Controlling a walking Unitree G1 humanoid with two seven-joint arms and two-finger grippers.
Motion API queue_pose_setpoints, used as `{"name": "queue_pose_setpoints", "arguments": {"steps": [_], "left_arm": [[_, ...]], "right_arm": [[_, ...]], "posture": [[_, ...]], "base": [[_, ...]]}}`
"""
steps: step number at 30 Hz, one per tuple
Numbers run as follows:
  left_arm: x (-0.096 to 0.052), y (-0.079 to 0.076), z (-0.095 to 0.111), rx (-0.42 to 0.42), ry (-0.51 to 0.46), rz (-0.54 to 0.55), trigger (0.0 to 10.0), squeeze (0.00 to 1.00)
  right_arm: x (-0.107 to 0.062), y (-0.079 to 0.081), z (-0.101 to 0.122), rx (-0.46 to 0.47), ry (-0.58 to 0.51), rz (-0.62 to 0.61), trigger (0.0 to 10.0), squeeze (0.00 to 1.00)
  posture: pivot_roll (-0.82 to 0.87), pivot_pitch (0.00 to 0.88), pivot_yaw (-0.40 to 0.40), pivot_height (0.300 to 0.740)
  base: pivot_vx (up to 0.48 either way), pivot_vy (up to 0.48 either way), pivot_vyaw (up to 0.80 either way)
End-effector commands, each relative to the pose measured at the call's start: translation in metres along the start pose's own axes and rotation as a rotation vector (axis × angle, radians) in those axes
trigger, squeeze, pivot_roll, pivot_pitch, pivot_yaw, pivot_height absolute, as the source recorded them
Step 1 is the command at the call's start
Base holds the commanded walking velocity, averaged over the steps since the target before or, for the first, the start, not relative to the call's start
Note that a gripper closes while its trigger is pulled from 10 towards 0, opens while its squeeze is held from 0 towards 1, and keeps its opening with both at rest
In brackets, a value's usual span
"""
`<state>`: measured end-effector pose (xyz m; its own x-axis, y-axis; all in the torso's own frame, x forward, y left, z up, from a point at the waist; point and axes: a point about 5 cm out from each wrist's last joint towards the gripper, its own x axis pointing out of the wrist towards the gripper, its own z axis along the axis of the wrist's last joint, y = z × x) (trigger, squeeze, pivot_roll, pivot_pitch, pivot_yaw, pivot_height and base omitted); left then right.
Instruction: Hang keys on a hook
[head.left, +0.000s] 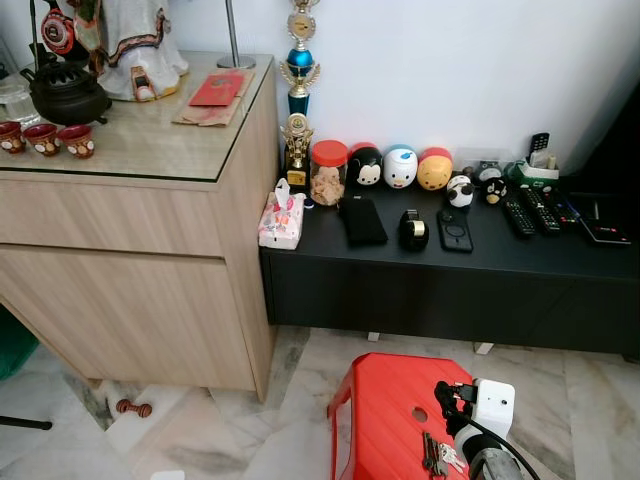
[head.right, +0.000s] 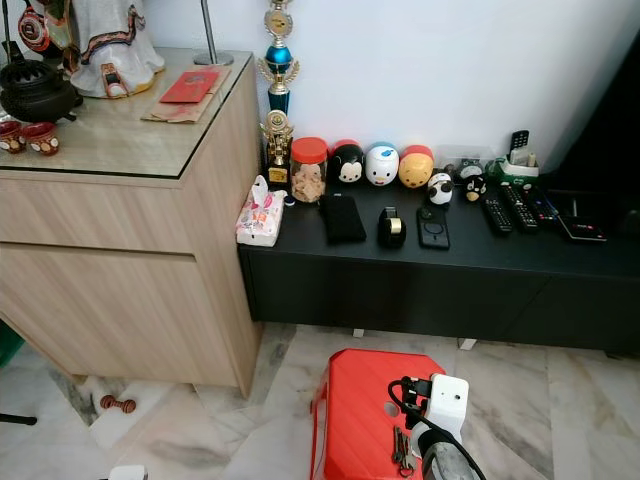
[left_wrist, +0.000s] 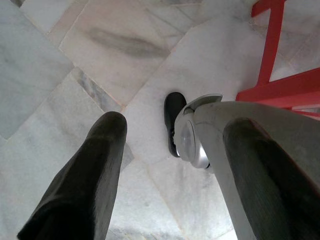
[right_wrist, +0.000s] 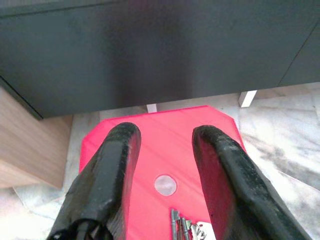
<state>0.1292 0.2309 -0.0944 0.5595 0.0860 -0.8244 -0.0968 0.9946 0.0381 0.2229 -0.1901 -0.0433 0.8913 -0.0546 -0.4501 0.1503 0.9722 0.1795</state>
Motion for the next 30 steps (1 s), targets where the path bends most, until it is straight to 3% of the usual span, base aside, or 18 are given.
{"name": "queue_pose_setpoints", "arguments": {"steps": [1, 7, 20, 30], "left_arm": [[0.0, 0.0, -0.001, 0.008, 0.01, -0.005, 10.0, 0.0], [0.0, -0.001, -0.001, 0.002, 0.007, -0.007, 10.0, 0.0], [0.0, -0.001, -0.002, 0.008, 0.012, -0.008, 10.0, 0.0], [0.0, 0.0, -0.002, 0.016, 0.013, -0.01, 10.0, 0.0]], "right_arm": [[0.0, -0.003, 0.0, 0.005, 0.006, -0.013, 10.0, 0.0], [0.0, -0.002, 0.0, 0.008, 0.007, -0.013, 10.0, 0.0], [0.0, -0.005, 0.002, 0.015, 0.002, -0.018, 10.0, 0.0], [0.001, -0.006, 0.014, -0.086, -0.077, -0.003, 10.0, 0.0]], "posture": [[0.14, 0.0, -0.05, 0.74], [0.14, 0.0, -0.051, 0.74], [0.13, 0.0, -0.05, 0.74], [0.13, 0.0, -0.045, 0.74]], "base": [[0.0, 0.0, 0.0], [-0.405, 0.0, 0.0], [0.0, 0.0, 0.0], [0.0, 0.0, 0.0]]}}
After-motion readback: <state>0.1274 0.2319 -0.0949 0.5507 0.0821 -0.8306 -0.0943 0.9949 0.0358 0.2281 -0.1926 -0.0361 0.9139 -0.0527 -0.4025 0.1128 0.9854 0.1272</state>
